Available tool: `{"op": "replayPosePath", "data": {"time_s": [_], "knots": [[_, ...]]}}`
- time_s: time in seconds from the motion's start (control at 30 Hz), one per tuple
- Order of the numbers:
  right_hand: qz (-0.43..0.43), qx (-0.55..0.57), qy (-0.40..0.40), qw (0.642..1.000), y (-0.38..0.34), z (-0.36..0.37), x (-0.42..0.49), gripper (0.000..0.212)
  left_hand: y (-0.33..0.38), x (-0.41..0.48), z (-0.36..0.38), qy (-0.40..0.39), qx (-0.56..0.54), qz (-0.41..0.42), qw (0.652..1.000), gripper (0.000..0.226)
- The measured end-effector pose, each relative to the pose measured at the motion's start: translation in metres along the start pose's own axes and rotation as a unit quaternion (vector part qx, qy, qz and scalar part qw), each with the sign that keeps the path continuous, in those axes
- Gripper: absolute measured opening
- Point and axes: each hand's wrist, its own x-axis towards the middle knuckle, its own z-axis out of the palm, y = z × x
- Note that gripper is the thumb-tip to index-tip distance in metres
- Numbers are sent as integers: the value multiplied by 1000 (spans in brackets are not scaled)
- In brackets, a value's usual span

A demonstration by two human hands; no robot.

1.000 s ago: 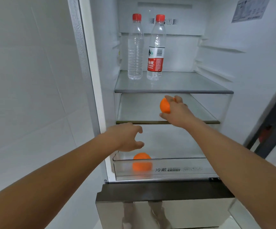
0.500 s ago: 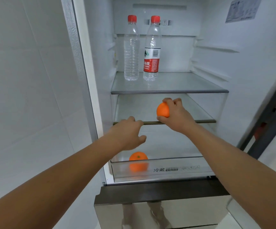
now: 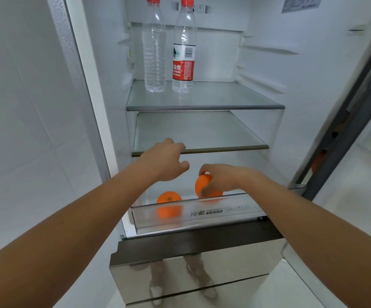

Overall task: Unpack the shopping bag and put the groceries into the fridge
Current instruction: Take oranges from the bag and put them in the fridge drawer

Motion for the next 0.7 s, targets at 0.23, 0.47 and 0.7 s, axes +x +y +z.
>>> {"op": "replayPosePath", "data": {"time_s": [0.23, 0.47, 0.7], "knots": [[18, -90, -108, 990, -9, 15, 28, 59, -8, -3, 3, -13, 3, -19, 1000, 55], [18, -56, -96, 994, -12, 13, 24, 71, -13, -10, 2, -19, 5, -24, 1000, 57], [-6, 60, 88, 994, 0, -3, -16, 56, -11, -14, 0, -33, 1, 0, 999, 61]]}}
